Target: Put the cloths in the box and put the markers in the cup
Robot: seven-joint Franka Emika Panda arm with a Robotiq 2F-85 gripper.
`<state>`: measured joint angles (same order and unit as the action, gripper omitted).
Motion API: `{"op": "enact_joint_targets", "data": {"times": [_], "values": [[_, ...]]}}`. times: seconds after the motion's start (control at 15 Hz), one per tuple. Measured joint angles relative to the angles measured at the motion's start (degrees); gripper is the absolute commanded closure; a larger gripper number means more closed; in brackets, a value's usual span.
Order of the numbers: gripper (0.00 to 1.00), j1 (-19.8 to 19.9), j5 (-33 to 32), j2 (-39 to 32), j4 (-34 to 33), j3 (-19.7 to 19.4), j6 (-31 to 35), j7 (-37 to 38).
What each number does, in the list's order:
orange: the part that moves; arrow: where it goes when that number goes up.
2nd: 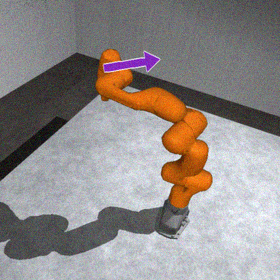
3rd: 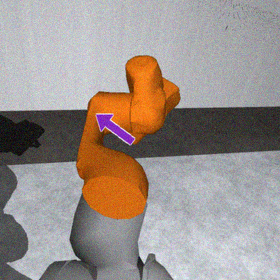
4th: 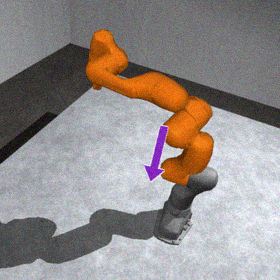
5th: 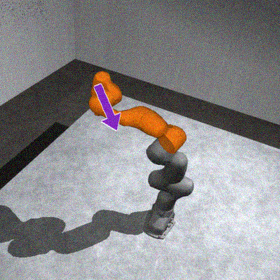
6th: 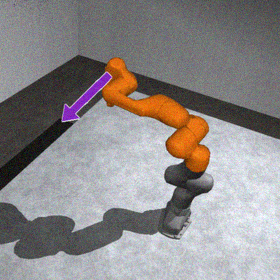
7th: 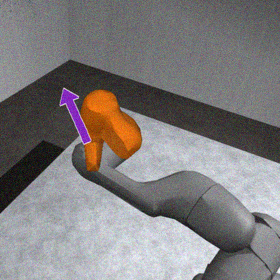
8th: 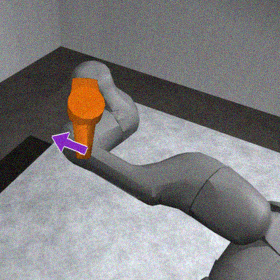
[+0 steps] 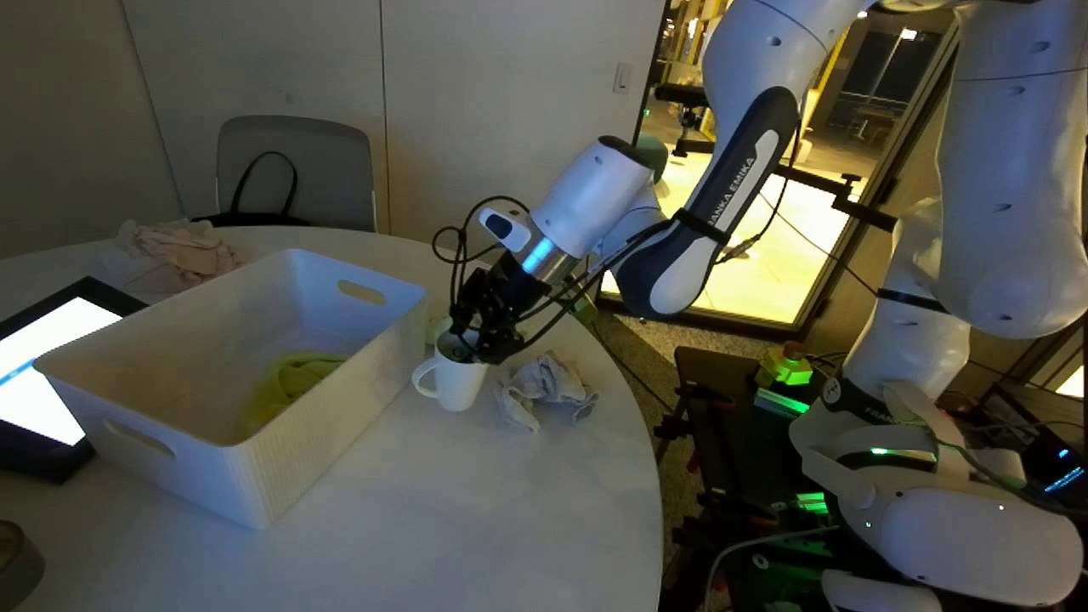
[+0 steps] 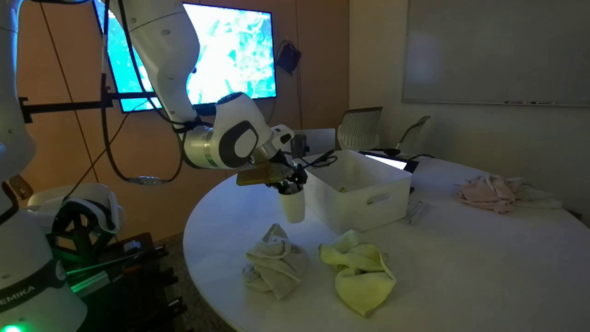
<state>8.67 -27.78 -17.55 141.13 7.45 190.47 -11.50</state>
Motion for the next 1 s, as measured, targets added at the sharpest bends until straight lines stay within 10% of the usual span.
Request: {"op": "enact_joint_targets", "data": {"times": [0.4, 0.8, 0.87, 0.93, 1.0], "values": [[0.07, -0.6, -1.0, 5.5, 2.4, 4.1, -5.5, 0.0], [0.07, -8.2, -1.5, 2.5, -3.7, 1.8, -26.7, 2.9], [0.12, -8.9, -1.5, 0.9, -5.2, 1.8, -28.7, 3.1], [0.52, -9.6, -1.5, -0.9, -6.7, 1.8, -30.2, 3.1], [0.52, -10.5, -1.2, -2.4, -8.1, 1.4, -30.8, 3.0]]}}
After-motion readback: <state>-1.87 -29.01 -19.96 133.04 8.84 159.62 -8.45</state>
